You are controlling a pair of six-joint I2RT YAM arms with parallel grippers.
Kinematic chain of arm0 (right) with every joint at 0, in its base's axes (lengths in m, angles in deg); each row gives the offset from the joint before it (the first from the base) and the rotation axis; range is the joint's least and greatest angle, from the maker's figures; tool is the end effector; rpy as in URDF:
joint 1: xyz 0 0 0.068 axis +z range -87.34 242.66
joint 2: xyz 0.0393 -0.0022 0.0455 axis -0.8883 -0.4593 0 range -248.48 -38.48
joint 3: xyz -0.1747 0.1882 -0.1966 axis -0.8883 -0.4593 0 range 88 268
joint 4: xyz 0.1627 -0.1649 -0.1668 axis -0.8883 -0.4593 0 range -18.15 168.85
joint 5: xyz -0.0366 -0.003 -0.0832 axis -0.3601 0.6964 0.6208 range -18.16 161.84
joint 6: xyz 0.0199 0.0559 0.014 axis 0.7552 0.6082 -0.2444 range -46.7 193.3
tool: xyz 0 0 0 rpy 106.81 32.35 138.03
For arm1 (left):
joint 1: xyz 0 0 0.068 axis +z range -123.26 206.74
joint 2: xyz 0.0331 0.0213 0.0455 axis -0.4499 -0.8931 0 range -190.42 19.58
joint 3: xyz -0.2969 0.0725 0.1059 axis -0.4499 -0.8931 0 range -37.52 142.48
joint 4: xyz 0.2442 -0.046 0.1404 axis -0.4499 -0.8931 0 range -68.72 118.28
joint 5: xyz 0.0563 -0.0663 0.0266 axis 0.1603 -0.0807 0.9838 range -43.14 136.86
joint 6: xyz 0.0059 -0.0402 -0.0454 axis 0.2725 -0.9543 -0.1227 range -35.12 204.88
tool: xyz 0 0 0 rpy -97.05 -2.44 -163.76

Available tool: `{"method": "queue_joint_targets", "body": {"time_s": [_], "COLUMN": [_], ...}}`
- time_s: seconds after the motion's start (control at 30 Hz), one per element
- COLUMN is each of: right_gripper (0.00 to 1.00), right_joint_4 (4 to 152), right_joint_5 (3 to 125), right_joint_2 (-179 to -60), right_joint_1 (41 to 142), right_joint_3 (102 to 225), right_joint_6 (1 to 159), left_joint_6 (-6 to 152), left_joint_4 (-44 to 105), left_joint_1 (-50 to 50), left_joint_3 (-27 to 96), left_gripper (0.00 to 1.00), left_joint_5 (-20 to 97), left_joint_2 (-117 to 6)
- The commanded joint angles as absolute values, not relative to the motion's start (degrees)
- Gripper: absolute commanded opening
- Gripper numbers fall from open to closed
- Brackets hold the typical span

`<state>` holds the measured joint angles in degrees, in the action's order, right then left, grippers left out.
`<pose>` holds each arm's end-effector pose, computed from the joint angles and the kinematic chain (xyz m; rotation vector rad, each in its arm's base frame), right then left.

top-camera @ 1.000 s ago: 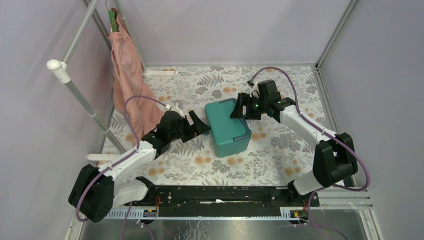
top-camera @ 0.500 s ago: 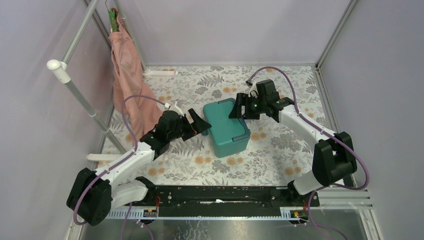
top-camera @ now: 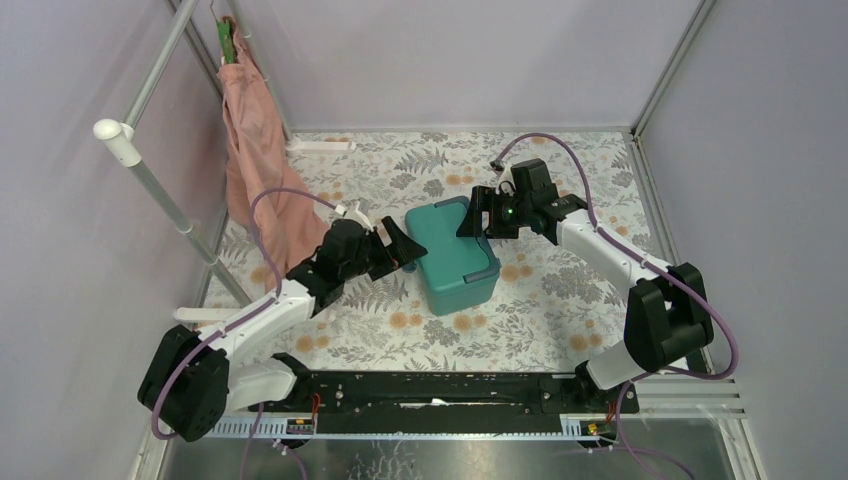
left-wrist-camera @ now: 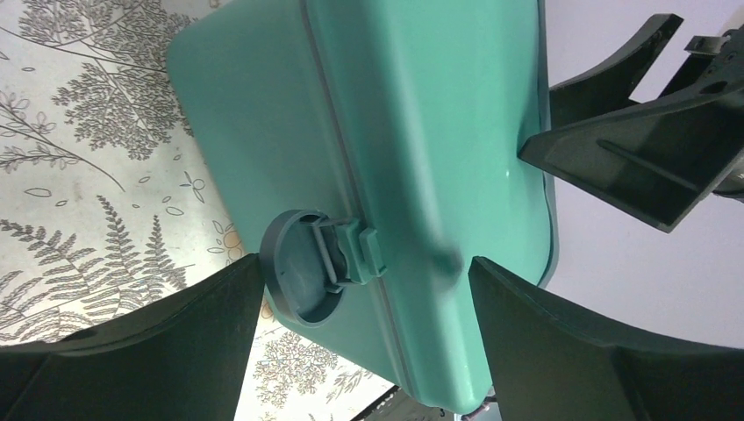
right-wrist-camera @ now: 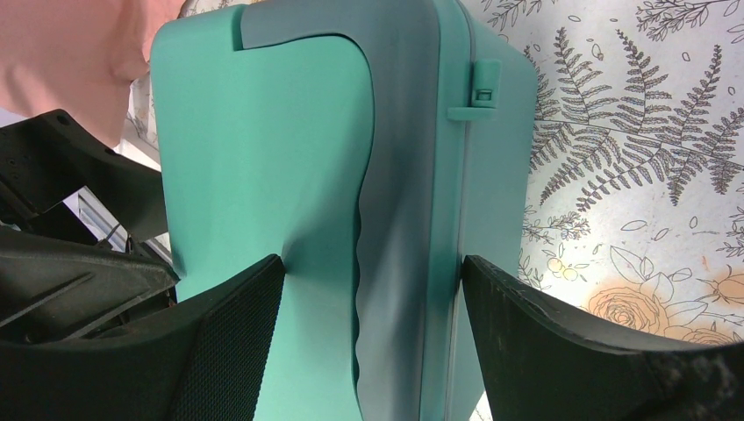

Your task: Organize the medicine kit

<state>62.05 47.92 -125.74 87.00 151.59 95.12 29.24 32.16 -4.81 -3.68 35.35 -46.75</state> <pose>0.3247 0.1673 0.3005 -0.2817 2.3485 0.8847 0.2148 -0.1426 0.2516 -0.3396 2.2400 -1.0909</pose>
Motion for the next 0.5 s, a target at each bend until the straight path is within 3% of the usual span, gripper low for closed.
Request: {"method": "queue_joint_targets", "body": {"time_s": [0.0,0.47], "right_gripper": [0.80,0.80], "right_joint_4": [59.3,59.0], "right_joint_5": [48.4,48.3], "right_joint_2": [-127.4,-128.7], "right_joint_1": [88.7,89.0], "right_joint_3": [152.3,153.1], "right_joint_6": [93.0,92.6], "left_joint_6": [29.1,31.3], "left_joint_4": [35.0,29.8], "left_joint_1": [-5.8,-6.4], "left_joint_3": [-1.7,1.0], "left_gripper": [0.93,0.80], "left_joint_5": [35.3,37.8], "left_joint_2": [-47.2,-45.6]}}
